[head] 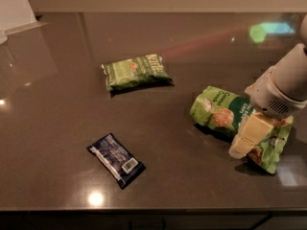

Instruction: Pick green rice chip bag

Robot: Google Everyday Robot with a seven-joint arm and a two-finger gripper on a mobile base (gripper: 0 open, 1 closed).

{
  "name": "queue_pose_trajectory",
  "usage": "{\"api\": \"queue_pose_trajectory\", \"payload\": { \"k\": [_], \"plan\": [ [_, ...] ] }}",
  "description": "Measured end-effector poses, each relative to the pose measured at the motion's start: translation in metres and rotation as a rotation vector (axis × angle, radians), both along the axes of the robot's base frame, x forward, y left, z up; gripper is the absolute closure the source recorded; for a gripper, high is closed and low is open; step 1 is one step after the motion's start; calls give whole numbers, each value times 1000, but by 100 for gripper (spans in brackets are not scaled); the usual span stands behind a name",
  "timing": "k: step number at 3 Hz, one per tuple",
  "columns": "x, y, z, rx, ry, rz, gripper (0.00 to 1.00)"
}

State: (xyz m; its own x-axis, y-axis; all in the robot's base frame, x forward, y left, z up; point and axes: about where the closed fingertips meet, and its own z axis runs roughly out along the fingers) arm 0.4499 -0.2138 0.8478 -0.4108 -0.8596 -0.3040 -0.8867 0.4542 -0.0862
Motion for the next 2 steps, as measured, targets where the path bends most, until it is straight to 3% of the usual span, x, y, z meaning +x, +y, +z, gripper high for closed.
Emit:
{"api": "queue_pose_trajectory", "payload": {
  "k": [1,2],
  "plan": [
    [6,1,-8,2,3,-20,16],
    [11,3,-7,9,7,-39,39]
  ]
}}
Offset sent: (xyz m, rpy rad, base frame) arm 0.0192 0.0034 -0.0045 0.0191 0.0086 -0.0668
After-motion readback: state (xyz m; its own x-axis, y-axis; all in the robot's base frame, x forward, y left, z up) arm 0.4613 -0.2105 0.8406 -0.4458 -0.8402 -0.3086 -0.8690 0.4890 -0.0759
